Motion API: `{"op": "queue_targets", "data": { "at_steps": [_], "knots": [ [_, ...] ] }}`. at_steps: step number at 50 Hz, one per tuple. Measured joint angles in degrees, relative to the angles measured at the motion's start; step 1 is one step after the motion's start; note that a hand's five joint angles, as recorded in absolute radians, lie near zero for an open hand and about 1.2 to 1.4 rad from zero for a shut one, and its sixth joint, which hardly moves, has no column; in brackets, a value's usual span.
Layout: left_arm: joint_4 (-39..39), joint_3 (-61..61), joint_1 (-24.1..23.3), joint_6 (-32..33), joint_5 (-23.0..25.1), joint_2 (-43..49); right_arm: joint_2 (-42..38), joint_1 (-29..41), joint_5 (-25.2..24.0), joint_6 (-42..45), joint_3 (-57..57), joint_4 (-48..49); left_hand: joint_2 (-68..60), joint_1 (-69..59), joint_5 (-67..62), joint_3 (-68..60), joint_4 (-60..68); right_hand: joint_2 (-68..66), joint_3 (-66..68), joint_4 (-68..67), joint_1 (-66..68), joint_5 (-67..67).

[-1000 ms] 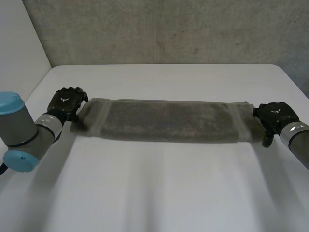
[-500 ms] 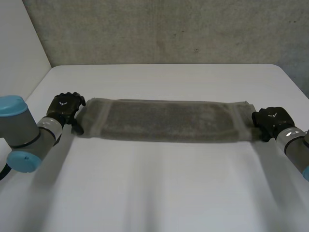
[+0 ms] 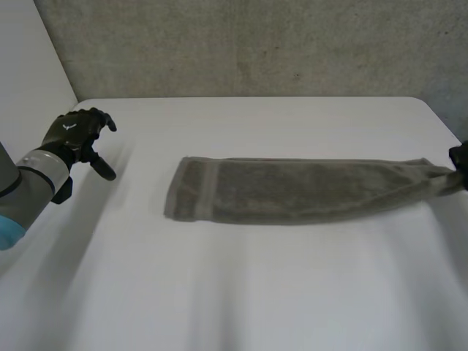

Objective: Fold the towel.

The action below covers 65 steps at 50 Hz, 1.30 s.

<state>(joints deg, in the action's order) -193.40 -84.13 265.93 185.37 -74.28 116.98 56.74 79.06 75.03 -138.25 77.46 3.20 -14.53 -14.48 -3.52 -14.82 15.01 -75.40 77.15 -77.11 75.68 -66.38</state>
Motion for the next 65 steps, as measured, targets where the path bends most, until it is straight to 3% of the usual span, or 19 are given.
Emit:
{"op": "queue_targets", "data": {
  "at_steps": [6,11,12,14,15,17,19,24,31,44,49,58,65],
  "knots": [
    [-0.03,0.15,0.06,-0.41,-0.05,-0.44,-0.25,12.23,3.68,-5.47,-10.19,-6.73,0.01,0.02,0.0,0.0,0.0,0.0,0.2,-0.03,0.12,-0.01],
    [-0.12,0.05,-0.26,-0.46,-0.07,0.15,-2.82,31.0,6.47,-12.8,-17.99,-8.47,0.01,0.03,0.0,0.0,0.0,1.22,-1.41,1.17,-1.13,1.19],
    [-0.17,0.01,-0.35,-0.47,-0.08,0.35,-3.66,35.3,7.07,-14.15,-19.72,-8.55,0.01,0.03,0.0,0.0,0.0,4.91,-5.41,5.57,-4.8,5.2],
    [-0.19,-0.08,-0.51,-0.48,-0.08,0.74,-7.11,44.62,8.03,-16.16,-23.61,-8.44,0.02,0.04,0.0,0.0,0.0,26.93,-27.48,27.6,-26.62,27.74],
    [-0.2,-0.1,-0.54,-0.48,-0.07,0.84,-7.88,46.07,8.21,-16.39,-24.27,-8.37,0.02,0.04,0.0,0.0,0.0,31.78,-32.08,32.22,-31.31,32.51],
    [-0.22,-0.14,-0.66,-0.5,-0.08,1.27,-11.89,51.65,8.78,-16.99,-27.21,-8.1,0.02,0.06,0.0,0.0,-0.01,54.16,-54.05,54.17,-53.26,55.73],
    [-0.21,-0.17,-0.72,-0.52,-0.08,1.55,-14.19,53.47,9.09,-16.96,-28.37,-8.24,0.03,0.17,0.0,0.0,-0.02,60.63,-61.32,61.37,-60.26,62.56],
    [-0.2,-0.69,-0.92,-0.48,0.08,2.21,-16.85,51.45,10.27,-16.21,-27.75,-10.84,0.03,0.17,0.0,0.0,-0.02,61.46,-63.08,62.31,-62.02,62.94],
    [-0.38,-2.02,-3.18,-0.28,2.6,2.68,-11.05,42.93,10.6,-16.19,-18.05,-12.03,0.03,0.17,0.0,0.0,-0.02,61.46,-63.09,62.31,-62.07,62.93],
    [-0.77,-4.69,-11.57,0.21,8.63,3.45,3.11,32.77,5.07,-16.86,10.31,3.83,-0.23,-0.02,-0.97,-0.2,0.17,61.46,-63.14,62.4,-62.53,62.94],
    [-0.99,-4.84,-16.3,0.96,9.63,5.33,4.76,32.05,4.24,-16.84,15.38,6.88,-7.62,-8.02,-9.21,-7.26,6.89,61.46,-63.14,62.4,-62.54,62.94],
    [-0.92,-3.62,-19.57,6.37,9.21,9.24,5.3,31.54,4.36,-16.79,17.39,8.58,-17.17,-18.14,-18.81,-16.93,16.82,61.46,-63.15,62.41,-62.55,62.94],
    [-0.94,-1.71,-20.88,9.81,7.03,11.86,5.31,31.1,4.53,-16.78,18.05,10.21,-43.98,-43.07,-44.28,-42.4,43.3,61.43,-63.16,62.38,-62.35,62.85]
  ]
}}
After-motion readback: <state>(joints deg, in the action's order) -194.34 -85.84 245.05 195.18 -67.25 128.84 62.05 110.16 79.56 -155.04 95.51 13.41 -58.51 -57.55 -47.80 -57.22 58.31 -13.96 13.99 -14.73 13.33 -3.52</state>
